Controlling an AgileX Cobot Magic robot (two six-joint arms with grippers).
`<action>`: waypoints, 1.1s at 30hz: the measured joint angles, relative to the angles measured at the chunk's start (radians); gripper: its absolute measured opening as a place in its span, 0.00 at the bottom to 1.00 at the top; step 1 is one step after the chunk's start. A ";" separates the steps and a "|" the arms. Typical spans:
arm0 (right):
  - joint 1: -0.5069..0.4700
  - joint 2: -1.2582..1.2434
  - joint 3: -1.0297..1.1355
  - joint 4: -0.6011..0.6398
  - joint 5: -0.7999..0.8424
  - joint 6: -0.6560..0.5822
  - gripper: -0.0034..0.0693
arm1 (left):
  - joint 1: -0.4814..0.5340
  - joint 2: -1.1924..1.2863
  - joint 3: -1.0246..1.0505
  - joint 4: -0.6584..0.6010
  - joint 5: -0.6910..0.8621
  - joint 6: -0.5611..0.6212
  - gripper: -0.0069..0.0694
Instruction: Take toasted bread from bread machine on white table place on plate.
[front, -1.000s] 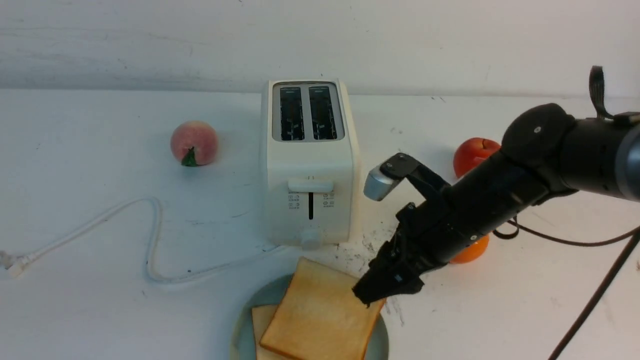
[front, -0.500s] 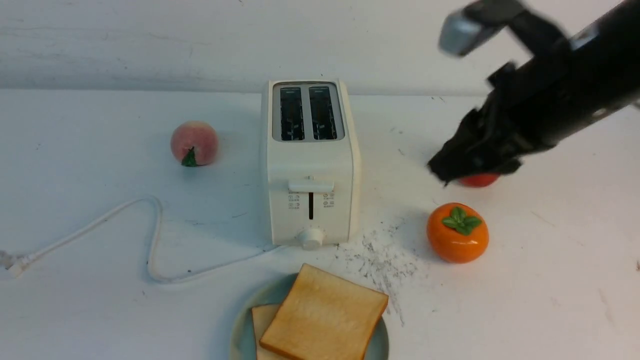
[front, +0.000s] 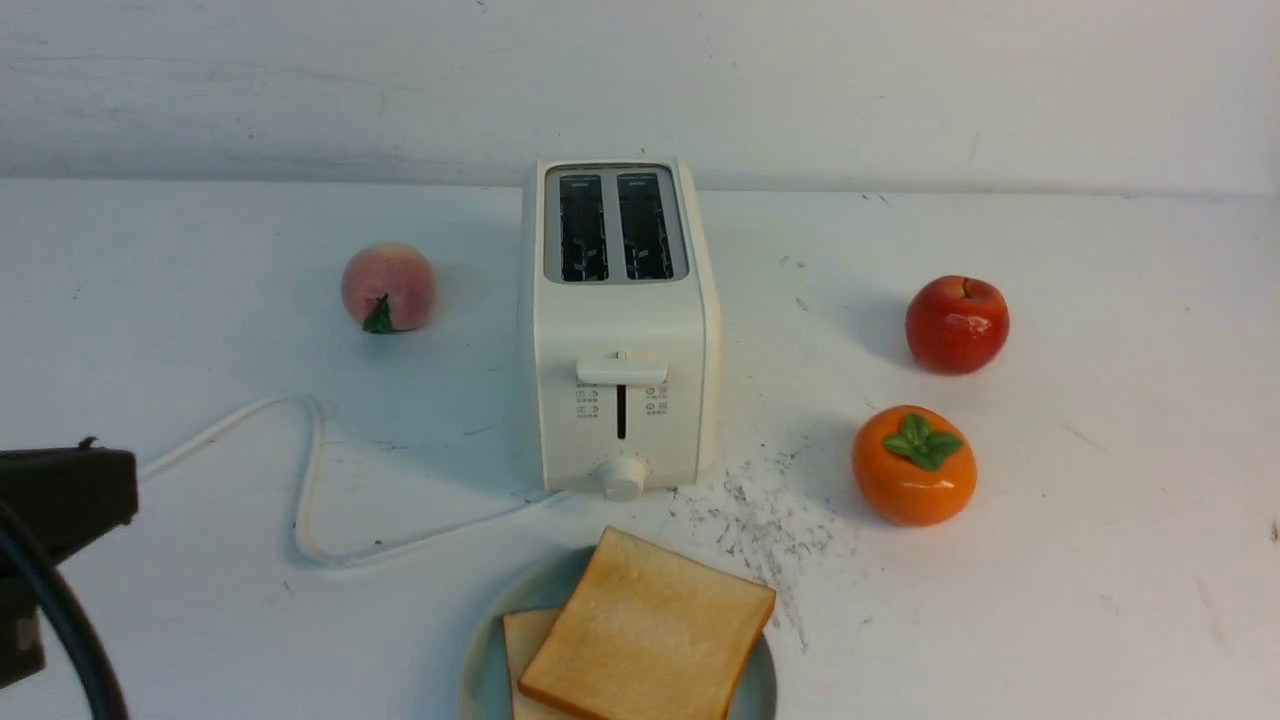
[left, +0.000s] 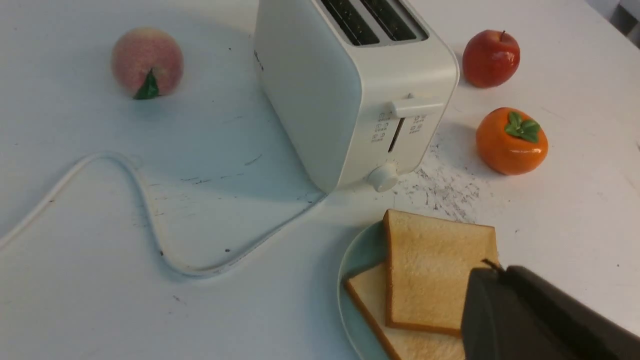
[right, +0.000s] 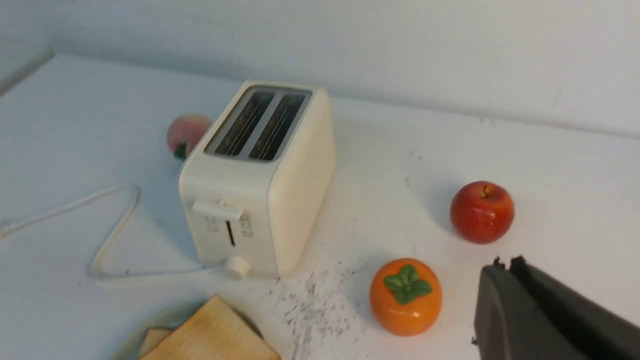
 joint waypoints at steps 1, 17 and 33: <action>0.000 -0.078 0.090 -0.024 -0.068 0.022 0.03 | 0.000 0.000 0.017 -0.010 -0.030 0.000 0.07; 0.000 -0.437 0.715 -0.098 -0.474 0.129 0.05 | 0.000 0.001 0.067 -0.032 -0.181 -0.001 0.07; 0.000 -0.437 0.841 -0.099 -0.450 0.129 0.07 | 0.000 0.001 0.067 -0.033 -0.182 -0.001 0.07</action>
